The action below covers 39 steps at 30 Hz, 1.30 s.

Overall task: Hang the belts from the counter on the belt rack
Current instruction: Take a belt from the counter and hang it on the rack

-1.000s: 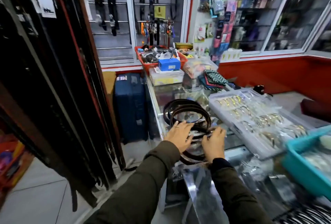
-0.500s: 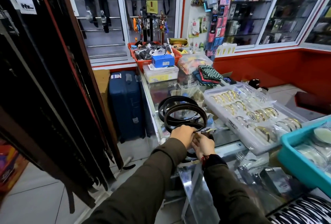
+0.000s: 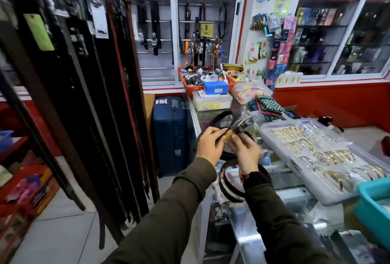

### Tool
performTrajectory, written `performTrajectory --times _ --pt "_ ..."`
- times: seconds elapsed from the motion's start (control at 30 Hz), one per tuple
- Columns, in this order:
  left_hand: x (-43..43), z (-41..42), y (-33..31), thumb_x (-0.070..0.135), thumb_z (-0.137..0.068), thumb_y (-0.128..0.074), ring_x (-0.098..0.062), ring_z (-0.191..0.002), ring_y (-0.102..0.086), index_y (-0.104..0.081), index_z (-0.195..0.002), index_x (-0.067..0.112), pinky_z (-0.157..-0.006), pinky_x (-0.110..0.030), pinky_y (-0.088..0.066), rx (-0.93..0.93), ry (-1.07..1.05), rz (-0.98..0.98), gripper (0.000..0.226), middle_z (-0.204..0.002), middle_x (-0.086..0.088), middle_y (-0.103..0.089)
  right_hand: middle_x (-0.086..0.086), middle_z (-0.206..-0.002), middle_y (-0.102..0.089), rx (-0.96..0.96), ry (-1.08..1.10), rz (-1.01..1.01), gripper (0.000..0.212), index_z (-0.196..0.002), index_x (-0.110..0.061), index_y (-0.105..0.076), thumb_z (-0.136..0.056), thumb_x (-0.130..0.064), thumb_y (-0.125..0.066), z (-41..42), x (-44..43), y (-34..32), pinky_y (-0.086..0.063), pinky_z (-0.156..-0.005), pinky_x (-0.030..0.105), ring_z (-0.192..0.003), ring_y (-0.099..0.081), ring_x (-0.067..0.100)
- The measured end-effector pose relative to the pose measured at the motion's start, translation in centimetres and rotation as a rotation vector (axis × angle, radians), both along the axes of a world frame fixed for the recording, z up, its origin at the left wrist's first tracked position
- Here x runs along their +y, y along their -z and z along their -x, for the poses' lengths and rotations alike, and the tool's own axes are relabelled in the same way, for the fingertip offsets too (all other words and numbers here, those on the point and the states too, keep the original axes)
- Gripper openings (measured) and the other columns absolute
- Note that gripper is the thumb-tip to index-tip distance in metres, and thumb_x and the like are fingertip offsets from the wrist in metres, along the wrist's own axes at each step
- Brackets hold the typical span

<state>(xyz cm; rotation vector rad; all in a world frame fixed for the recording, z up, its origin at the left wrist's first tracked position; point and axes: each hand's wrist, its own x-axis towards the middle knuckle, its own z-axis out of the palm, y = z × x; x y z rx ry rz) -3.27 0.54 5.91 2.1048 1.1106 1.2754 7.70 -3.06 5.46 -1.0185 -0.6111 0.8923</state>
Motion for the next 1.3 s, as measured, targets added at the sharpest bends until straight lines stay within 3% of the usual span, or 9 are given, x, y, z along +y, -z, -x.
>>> performTrajectory --times 0.23,0.33,0.47,0.57,0.63,0.77,0.97,1.17,1.3 --pt "-0.7 7.8 -3.9 0.015 -0.09 -0.069 -0.009 -0.097 -0.069 -0.074 -0.117 0.017 -0.089 -0.023 -0.055 -0.304 -0.204 -0.109 0.028 -0.105 -0.001 -0.074 0.011 -0.098 -0.074 -0.141 -0.208 -0.155 0.015 -0.104 -0.007 -0.072 -0.091 -0.006 -0.065 7.0 2.1 -5.3 -0.059 -0.077 0.026 -0.087 -0.072 0.016" --pt "-1.2 11.3 -4.9 0.013 -0.089 -0.07 -0.01 -0.097 -0.068 -0.074 -0.115 0.016 -0.086 -0.024 -0.057 -0.358 -0.284 -0.097 0.027 -0.109 -0.001 -0.072 0.016 -0.104 -0.073 -0.187 -0.274 -0.173 0.031 -0.119 0.004 -0.065 -0.09 -0.005 -0.066 10.3 2.8 -6.8 -0.06 -0.074 0.023 -0.088 -0.072 0.018" --pt "-1.6 15.7 -6.2 0.018 -0.087 -0.073 -0.01 -0.12 -0.055 -0.077 -0.106 0.023 -0.105 -0.027 -0.047 -0.416 -0.413 -0.061 0.02 -0.134 0.003 -0.058 0.008 -0.098 -0.073 -0.242 -0.396 -0.204 0.027 -0.117 -0.001 -0.065 -0.09 -0.003 -0.064 14.5 2.9 -8.3 -0.06 -0.073 0.021 -0.082 -0.072 0.01" --pt "-2.0 18.9 -7.6 0.011 -0.087 -0.072 -0.008 -0.104 -0.069 -0.077 -0.106 0.012 -0.098 -0.034 -0.055 -0.488 -0.351 -0.013 0.02 -0.111 -0.001 -0.075 0.016 -0.105 -0.072 -0.248 -0.459 -0.233 0.02 -0.107 -0.012 -0.067 -0.09 -0.003 -0.066 17.1 2.9 -9.3 -0.06 -0.075 0.021 -0.089 -0.071 0.018" --pt "-2.3 20.9 -8.3 0.009 -0.088 -0.071 -0.01 -0.096 -0.073 -0.075 -0.11 0.01 -0.09 -0.031 -0.059 -0.534 -0.331 0.015 0.022 -0.101 -0.004 -0.078 0.019 -0.111 -0.072 -0.269 -0.486 -0.253 0.021 -0.109 -0.01 -0.07 -0.089 -0.005 -0.068 18.8 3.0 -10.0 -0.061 -0.083 0.028 -0.1 -0.072 0.027" --pt "-2.5 24.1 -9.1 0.01 -0.088 -0.071 -0.017 -0.097 -0.073 -0.072 -0.115 0.009 -0.089 -0.031 -0.058 -0.593 -0.356 0.007 0.026 -0.104 -0.008 -0.077 0.016 -0.11 -0.075 -0.309 -0.533 -0.303 0.029 -0.115 -0.004 -0.072 -0.087 -0.01 -0.071 21.9 2.8 -11.2 -0.057 -0.095 0.042 -0.107 -0.071 0.029" --pt "-3.5 28.9 -12.6 0.009 -0.087 -0.072 -0.009 -0.091 -0.072 -0.074 -0.106 0.023 -0.083 -0.022 -0.055 -0.673 -0.416 -0.091 0.023 -0.094 0.008 -0.075 0.014 -0.108 -0.075 -0.239 -0.66 -0.363 0.033 -0.123 -0.005 -0.067 -0.089 -0.004 -0.066 27.5 2.5 -14.7 -0.06 -0.086 0.026 -0.108 -0.071 0.025" --pt "-3.9 34.3 -18.3 0.008 -0.085 -0.074 -0.014 -0.09 -0.074 -0.075 -0.102 0.023 -0.089 -0.041 -0.059 -0.761 -0.424 -0.175 0.022 -0.093 0.0 -0.078 0.013 -0.106 -0.077 -0.305 -0.672 -0.494 0.034 -0.118 -0.009 -0.072 -0.084 -0.013 -0.074 33.5 3.6 -20.4 -0.055 -0.099 0.045 -0.106 -0.072 0.026" --pt "-4.3 37.4 -22.8 0.013 -0.083 -0.077 -0.019 -0.099 -0.074 -0.077 -0.105 0.014 -0.091 -0.04 -0.058 -0.82 -0.413 -0.24 0.022 -0.101 -0.006 -0.079 0.01 -0.103 -0.078 -0.291 -0.682 -0.579 0.031 -0.115 -0.014 -0.073 -0.084 -0.015 -0.074 36.9 3.6 -25.0 -0.057 -0.094 0.035 -0.1 -0.073 0.018"
